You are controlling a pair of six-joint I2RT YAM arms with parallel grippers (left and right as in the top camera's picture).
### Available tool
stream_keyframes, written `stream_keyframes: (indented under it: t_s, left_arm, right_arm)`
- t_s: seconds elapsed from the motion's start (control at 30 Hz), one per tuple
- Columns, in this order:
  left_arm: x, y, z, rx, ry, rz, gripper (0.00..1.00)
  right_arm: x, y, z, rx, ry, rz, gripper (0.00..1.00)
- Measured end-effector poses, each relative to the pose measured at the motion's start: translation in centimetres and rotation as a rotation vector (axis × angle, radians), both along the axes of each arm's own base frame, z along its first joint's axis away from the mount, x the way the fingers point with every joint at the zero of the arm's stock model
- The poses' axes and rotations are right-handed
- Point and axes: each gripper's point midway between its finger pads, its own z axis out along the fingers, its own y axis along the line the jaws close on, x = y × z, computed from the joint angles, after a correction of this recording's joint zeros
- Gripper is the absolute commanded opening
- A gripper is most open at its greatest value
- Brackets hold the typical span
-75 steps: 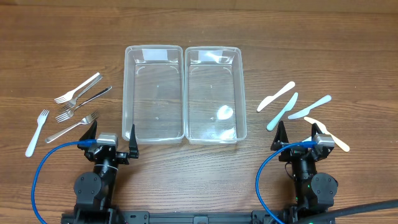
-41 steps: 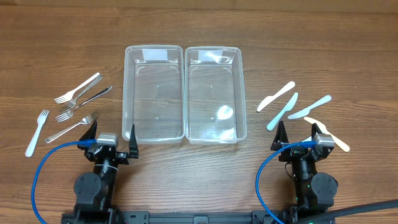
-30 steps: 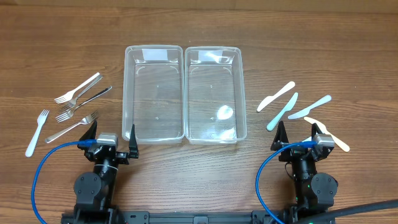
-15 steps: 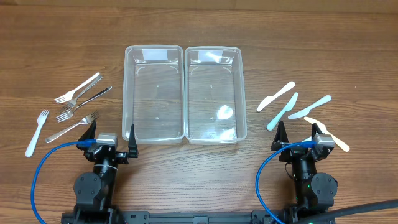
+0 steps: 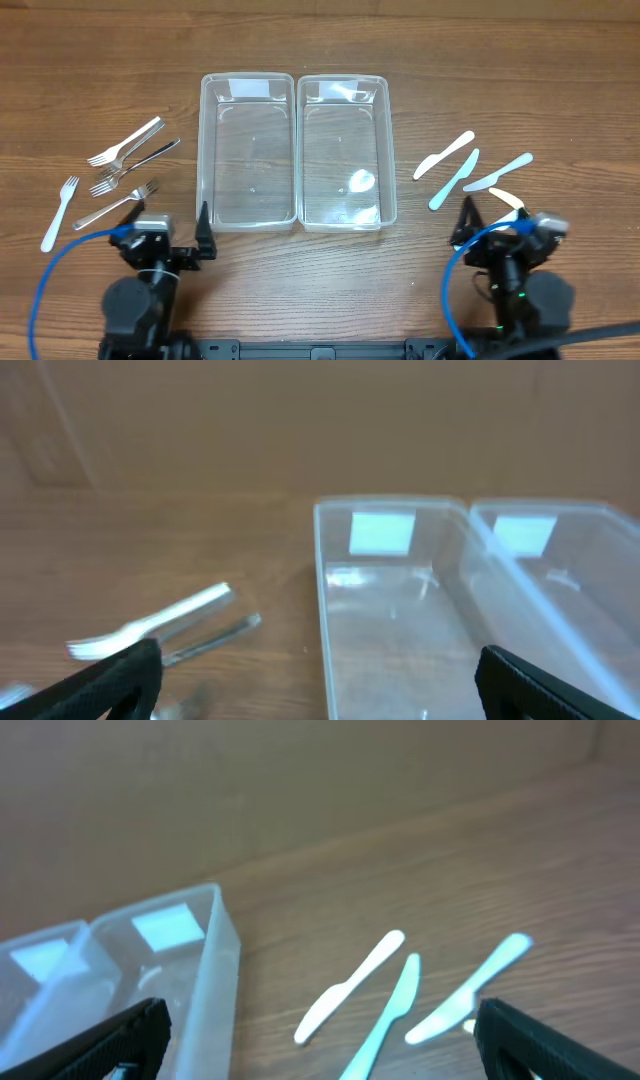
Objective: Pack container
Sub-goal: 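Move the right gripper over the white plastic knife on the right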
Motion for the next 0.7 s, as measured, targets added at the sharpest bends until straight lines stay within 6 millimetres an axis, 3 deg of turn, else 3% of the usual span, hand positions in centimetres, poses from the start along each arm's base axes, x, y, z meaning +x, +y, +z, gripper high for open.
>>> stream_keyframes:
  t_s: [0.07,0.17,0.3,0.5,0.57,0.7]
  left_arm:
    - [-0.4,0.3,2.3,0.0,0.014,0.016,1.0]
    - [-0.6,0.5,3.8,-0.012,0.098,0.035,1.0]
    - [-0.1,0.6,3.3,-0.027,0.264,0.049,1.0]
    - [1.8,0.2,3.3,-0.035,0.385,0.037,1.0]
    - [2.1,0.0,3.1,-0.039,0.404,0.028,1.0]
    - [2.4,-0.5,2.7,-0.058,0.422,0.004,1.0]
  right_arm:
    - [-0.4,-0.3,2.1,0.024,0.079,-0.025,1.0]
    - [-0.7,-0.5,3.6,0.09,0.255,-0.067,1.0]
    - [-0.9,-0.2,4.4,0.158,0.47,-0.094,1.0]
    - [1.1,0.7,6.4,0.223,0.559,-0.073,1.0]
    - [0.8,-0.1,6.2,0.256,0.59,-0.153,1.0]
    - [-1.2,-4.7,3.2,0.342,0.727,-0.518,1.0]
